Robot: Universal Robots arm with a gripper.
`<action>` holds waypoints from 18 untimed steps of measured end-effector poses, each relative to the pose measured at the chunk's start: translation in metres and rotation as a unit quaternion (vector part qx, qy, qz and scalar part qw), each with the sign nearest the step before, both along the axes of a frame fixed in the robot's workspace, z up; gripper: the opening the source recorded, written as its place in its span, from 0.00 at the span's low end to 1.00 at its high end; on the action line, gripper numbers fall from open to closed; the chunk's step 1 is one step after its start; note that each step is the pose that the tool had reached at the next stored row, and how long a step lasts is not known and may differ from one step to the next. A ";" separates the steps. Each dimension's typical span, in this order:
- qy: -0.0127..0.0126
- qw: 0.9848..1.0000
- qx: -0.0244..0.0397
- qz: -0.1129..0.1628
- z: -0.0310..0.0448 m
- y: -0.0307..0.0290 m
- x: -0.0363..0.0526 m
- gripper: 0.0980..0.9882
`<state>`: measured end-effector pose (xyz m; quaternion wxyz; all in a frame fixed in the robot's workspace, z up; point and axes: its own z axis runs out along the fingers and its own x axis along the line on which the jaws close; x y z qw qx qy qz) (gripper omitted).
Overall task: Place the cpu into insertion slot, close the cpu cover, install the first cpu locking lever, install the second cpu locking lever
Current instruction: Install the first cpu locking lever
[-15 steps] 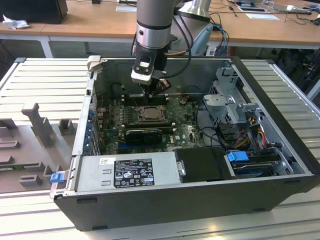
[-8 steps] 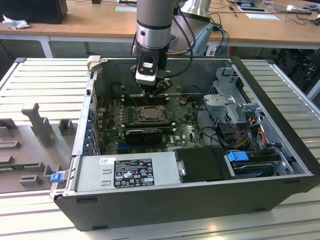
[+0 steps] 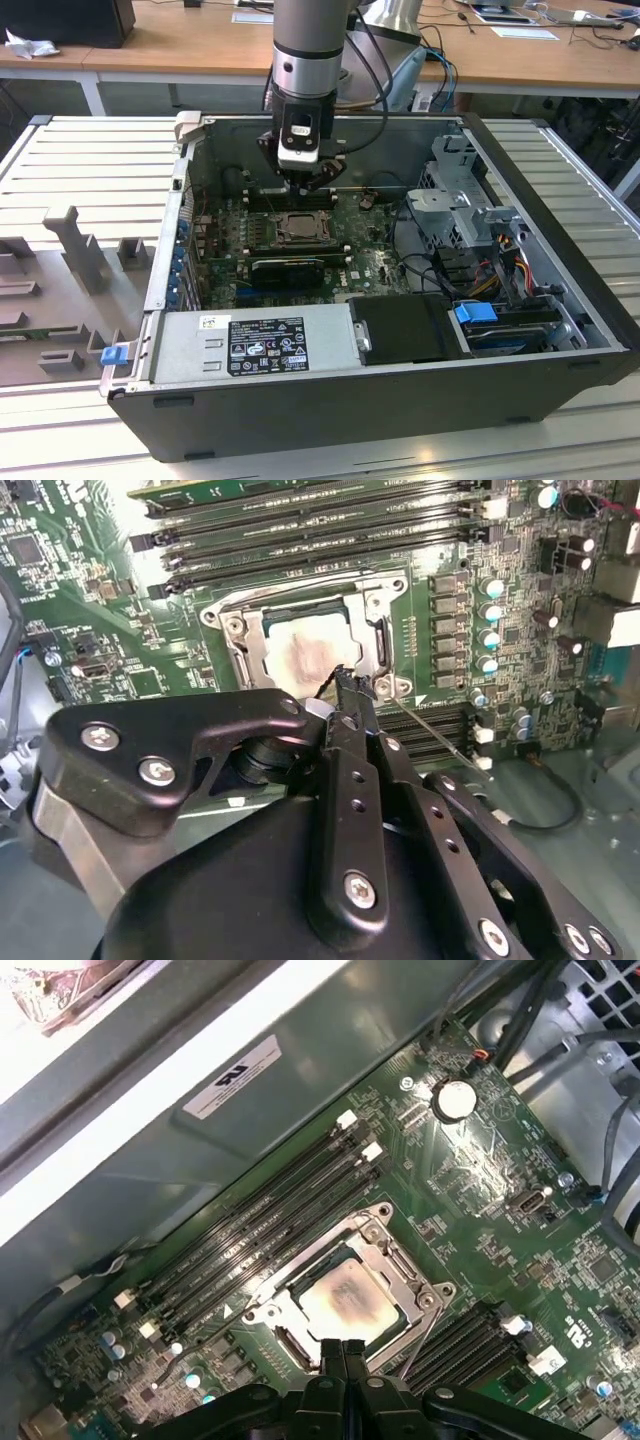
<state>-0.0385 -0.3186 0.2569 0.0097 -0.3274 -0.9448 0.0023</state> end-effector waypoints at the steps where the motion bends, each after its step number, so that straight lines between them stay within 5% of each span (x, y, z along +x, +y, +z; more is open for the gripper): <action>1: 0.000 1.000 0.000 0.004 0.0000 0.0000 0.0000 0.01; 18: 0.000 0.997 0.000 0.078 0.0000 0.0000 0.0000 0.01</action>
